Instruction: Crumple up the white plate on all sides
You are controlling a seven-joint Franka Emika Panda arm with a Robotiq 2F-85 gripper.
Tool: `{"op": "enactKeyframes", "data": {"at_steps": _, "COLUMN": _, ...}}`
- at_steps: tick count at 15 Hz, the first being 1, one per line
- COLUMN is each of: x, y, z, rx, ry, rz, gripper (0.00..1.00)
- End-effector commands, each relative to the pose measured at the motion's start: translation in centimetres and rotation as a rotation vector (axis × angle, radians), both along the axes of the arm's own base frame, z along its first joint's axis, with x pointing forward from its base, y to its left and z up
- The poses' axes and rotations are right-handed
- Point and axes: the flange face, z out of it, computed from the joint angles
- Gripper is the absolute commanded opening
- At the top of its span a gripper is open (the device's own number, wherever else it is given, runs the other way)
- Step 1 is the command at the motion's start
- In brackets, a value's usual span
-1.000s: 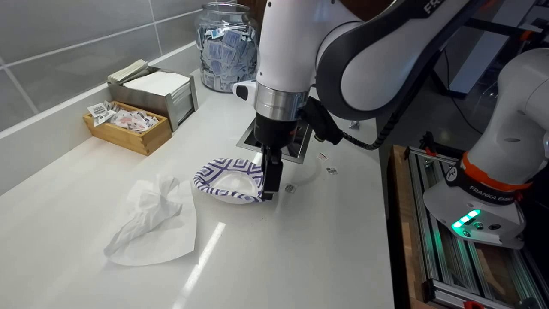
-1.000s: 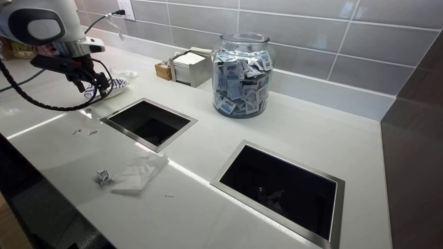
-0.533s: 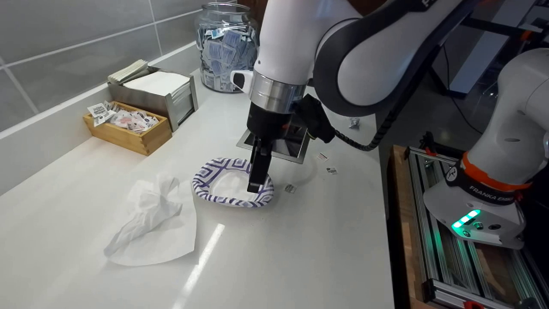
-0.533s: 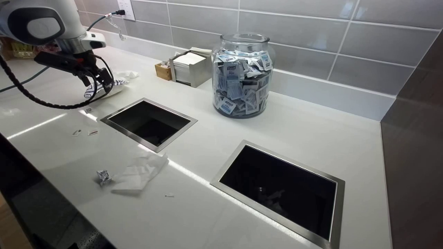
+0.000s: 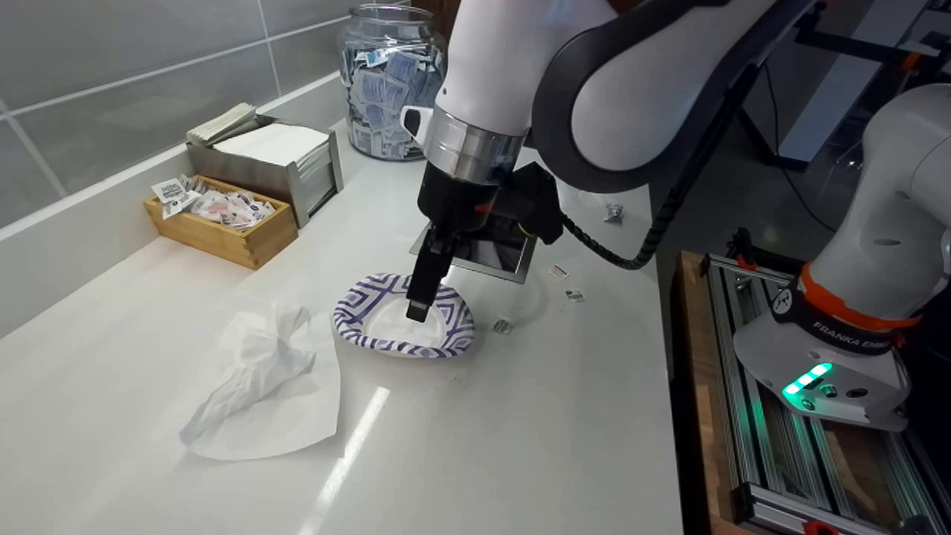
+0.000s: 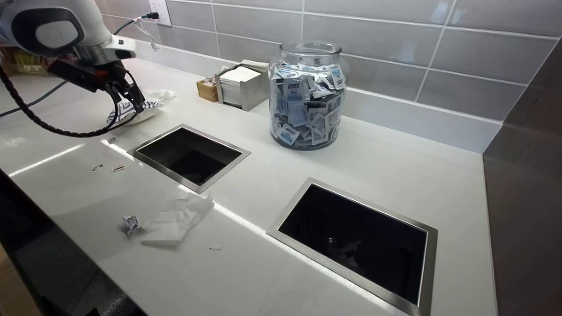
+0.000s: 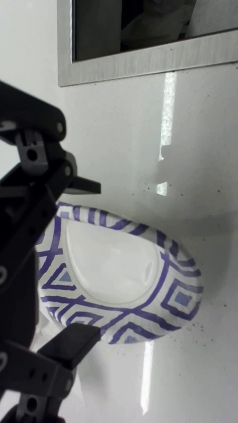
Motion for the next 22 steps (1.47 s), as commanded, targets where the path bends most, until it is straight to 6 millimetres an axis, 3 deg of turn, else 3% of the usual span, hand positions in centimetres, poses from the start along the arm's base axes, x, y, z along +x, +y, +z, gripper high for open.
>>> {"op": "enactKeyframes", "data": {"at_steps": 1, "x": 0.7, "y": 0.7, "z": -0.2, "rx": 0.017, "ry": 0.015, "rz": -0.046, "gripper": 1.0}}
{"op": "enactKeyframes", "data": {"at_steps": 11, "x": 2.3, "y": 1.0, "z": -2.6, "rx": 0.02, "ry": 0.06, "rz": -0.064, "gripper": 1.0}}
{"op": "enactKeyframes", "data": {"at_steps": 12, "x": 2.4, "y": 1.0, "z": -2.7, "rx": 0.023, "ry": 0.065, "rz": -0.067, "gripper": 0.75}}
{"op": "enactKeyframes", "data": {"at_steps": 13, "x": 2.4, "y": 0.8, "z": -2.7, "rx": 0.016, "ry": 0.06, "rz": -0.067, "gripper": 0.75}}
{"op": "enactKeyframes", "data": {"at_steps": 22, "x": 2.5, "y": -0.9, "z": 0.1, "rx": -0.028, "ry": 0.02, "rz": -0.063, "gripper": 0.04}}
